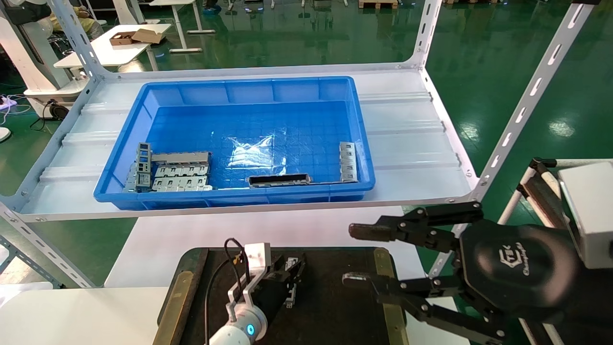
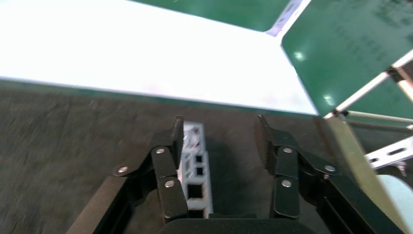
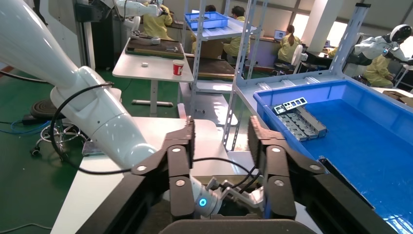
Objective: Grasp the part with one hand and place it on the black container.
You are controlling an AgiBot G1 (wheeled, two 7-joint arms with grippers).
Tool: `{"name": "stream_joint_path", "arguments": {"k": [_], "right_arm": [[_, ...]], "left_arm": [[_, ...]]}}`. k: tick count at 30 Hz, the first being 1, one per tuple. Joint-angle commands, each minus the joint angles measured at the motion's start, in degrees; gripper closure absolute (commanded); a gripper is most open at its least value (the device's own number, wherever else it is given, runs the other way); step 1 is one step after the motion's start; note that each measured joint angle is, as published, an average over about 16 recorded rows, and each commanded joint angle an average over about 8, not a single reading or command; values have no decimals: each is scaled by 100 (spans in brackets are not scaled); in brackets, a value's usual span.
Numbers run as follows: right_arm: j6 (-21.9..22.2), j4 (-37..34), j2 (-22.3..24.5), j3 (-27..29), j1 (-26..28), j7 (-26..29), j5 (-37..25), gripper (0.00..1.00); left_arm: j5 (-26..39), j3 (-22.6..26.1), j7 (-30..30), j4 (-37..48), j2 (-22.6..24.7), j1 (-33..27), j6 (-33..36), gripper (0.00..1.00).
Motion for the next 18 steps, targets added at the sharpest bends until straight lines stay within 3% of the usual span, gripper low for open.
{"name": "stream_joint_path", "arguments": {"k": [1, 9, 18], "right_arm": [[0, 0, 0, -1, 0, 0, 0, 0], [1, 0, 1, -3, 1, -2, 2, 0], [2, 0, 2, -6, 1, -3, 4, 0]], "left_arm": [[150, -11, -130, -76, -71, -38, 72, 0], [833, -249, -434, -1425, -1257, 41, 1033, 0], [1148, -745, -471, -2405, -2303, 173, 1856, 0]]}}
